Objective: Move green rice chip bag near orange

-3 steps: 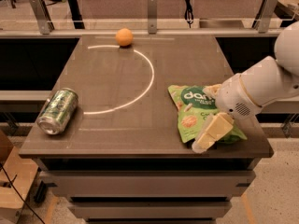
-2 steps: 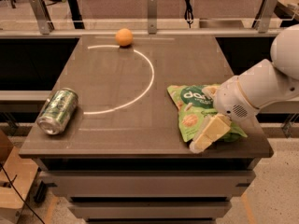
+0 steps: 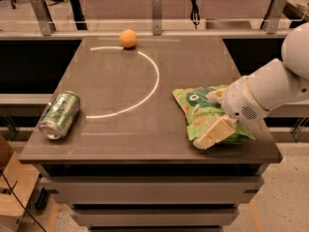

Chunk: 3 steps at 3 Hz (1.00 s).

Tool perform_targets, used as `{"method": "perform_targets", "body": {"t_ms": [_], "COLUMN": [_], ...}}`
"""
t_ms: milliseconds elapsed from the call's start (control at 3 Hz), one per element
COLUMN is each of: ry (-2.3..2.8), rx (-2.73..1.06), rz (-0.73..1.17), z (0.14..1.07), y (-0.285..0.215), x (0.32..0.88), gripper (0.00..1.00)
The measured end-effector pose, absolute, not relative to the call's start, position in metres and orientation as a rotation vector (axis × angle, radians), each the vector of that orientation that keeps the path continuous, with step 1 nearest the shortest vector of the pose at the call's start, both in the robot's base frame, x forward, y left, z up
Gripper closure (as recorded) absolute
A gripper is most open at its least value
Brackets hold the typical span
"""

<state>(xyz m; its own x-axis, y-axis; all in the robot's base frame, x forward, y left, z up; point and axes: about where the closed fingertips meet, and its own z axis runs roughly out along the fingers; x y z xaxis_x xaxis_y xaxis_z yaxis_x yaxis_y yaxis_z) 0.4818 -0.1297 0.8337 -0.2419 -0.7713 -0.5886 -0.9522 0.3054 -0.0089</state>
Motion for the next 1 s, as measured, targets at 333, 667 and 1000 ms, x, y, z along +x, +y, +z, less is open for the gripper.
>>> {"method": "perform_targets", "body": {"t_ms": [333,667,1000], "ry": [2.086,2.086,2.086], "rx": [-1.527,-1.527,-1.527], "rz": [0.486,0.486,0.486], "z": [0.8358,0.8372,0.8378], "y": [-0.1297,-0.1297,-0.1297], "x": [0.4818,0.4819,0.4821], "gripper": [0.79,0.99,1.00]}}
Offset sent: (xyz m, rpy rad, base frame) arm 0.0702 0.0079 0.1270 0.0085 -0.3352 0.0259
